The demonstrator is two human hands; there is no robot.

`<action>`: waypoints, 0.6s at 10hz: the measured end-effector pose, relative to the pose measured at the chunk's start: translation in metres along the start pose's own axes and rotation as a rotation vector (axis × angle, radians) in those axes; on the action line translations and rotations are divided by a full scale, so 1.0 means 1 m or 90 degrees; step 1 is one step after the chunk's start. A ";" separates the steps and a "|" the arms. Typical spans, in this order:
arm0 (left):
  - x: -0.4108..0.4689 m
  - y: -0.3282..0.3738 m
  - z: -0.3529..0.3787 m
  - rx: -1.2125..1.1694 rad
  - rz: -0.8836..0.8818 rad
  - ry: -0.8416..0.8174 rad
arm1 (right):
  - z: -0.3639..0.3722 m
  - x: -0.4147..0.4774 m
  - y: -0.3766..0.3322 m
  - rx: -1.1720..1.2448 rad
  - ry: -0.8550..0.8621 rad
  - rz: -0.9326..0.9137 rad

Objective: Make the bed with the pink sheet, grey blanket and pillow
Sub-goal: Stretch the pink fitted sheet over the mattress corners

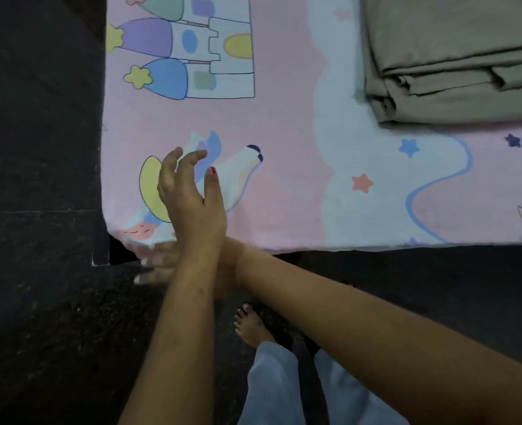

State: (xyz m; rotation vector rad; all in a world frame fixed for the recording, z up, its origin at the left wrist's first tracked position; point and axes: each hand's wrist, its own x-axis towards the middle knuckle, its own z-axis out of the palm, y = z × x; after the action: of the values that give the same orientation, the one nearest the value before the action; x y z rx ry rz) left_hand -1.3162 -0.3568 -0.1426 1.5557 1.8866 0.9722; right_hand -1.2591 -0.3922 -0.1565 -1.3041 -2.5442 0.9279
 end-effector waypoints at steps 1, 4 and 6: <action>0.005 0.002 0.010 0.014 -0.019 -0.107 | -0.030 -0.010 0.039 -0.016 0.000 -0.092; -0.028 -0.005 0.070 0.340 0.136 -0.286 | -0.053 -0.102 0.173 -0.148 0.120 0.399; -0.041 -0.010 0.068 0.389 0.000 -0.170 | -0.033 -0.190 0.170 -0.202 0.208 0.534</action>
State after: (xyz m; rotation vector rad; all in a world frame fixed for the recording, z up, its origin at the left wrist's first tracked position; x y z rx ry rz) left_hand -1.2619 -0.3841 -0.1946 1.8964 2.0869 0.1558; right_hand -1.0123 -0.4497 -0.2002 -2.4590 -1.9197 0.3254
